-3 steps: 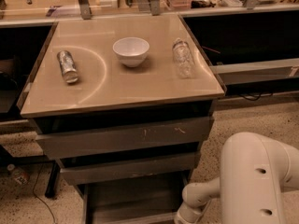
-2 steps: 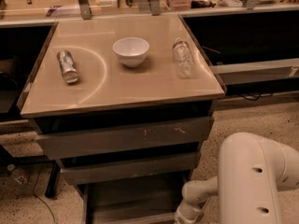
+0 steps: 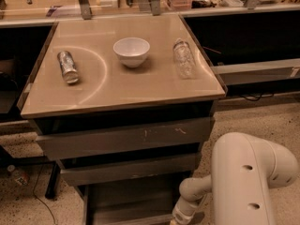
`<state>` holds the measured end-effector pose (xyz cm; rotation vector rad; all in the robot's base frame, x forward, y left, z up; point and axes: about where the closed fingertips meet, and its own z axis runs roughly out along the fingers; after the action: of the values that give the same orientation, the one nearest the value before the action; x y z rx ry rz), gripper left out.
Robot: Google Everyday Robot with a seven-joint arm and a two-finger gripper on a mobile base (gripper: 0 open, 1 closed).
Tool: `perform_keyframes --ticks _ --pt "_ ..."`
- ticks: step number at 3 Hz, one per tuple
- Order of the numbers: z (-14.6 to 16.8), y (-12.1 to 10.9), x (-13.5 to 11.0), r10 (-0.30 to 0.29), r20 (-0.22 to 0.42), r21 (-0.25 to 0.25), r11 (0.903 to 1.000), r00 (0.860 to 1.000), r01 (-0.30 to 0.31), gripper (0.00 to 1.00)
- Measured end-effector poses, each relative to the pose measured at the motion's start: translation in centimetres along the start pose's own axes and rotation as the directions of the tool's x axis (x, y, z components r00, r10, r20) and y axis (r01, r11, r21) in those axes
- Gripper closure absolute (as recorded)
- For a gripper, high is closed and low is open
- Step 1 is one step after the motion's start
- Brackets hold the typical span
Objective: Close bottom drawer
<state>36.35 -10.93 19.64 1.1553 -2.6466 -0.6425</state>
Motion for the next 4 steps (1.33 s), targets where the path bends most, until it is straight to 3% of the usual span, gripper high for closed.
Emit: perform_keyframes --ticks 1,4 --pt "0.00 -0.02 -0.03 0.000 0.000 0.000 1.0000 1.000 0.000 0.82" --pt "0.01 -0.01 -0.03 0.000 0.000 0.000 1.0000 1.000 0.000 0.13"
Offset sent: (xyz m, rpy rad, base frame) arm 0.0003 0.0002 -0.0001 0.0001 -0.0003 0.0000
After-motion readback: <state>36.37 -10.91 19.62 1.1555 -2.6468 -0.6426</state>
